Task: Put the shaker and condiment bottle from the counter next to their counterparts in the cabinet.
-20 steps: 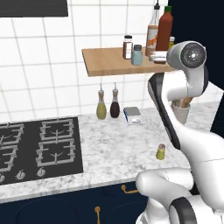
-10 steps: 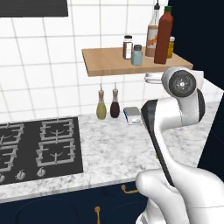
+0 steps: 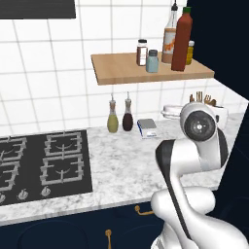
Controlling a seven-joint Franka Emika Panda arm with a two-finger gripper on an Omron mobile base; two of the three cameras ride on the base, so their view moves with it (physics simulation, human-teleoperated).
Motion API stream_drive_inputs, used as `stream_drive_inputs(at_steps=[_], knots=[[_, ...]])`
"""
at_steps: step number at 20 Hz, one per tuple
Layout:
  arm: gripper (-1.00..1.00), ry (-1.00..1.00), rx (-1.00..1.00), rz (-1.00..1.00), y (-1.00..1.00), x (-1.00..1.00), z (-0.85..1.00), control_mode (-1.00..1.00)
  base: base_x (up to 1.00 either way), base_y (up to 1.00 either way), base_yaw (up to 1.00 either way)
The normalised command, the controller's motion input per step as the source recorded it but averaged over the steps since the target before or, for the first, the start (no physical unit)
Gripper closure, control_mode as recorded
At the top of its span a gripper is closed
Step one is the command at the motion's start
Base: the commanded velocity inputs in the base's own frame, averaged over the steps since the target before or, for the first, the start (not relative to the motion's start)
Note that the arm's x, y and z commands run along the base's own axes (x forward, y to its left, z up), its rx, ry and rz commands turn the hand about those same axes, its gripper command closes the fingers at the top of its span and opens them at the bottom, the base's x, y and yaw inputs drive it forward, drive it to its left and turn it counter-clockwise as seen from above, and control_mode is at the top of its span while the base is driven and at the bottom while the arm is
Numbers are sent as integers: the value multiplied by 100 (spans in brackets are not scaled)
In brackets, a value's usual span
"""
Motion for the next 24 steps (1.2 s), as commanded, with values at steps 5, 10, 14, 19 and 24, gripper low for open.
stream_drive_inputs(at_steps=[5, 10, 14, 19, 24], knots=[[-100, 0, 1, -2, 0, -24, -55, -100, 0, 0, 0], [-100, 0, 5, -8, 0, -20, -59, -100, 0, 0, 0], [-100, -10, 0, -5, 0, -10, -81, -100, 0, 0, 0], [-100, -17, 0, -8, 0, 0, -89, -100, 0, 0, 0], [-100, -18, 0, -9, 1, 0, -85, -100, 0, 0, 0]])
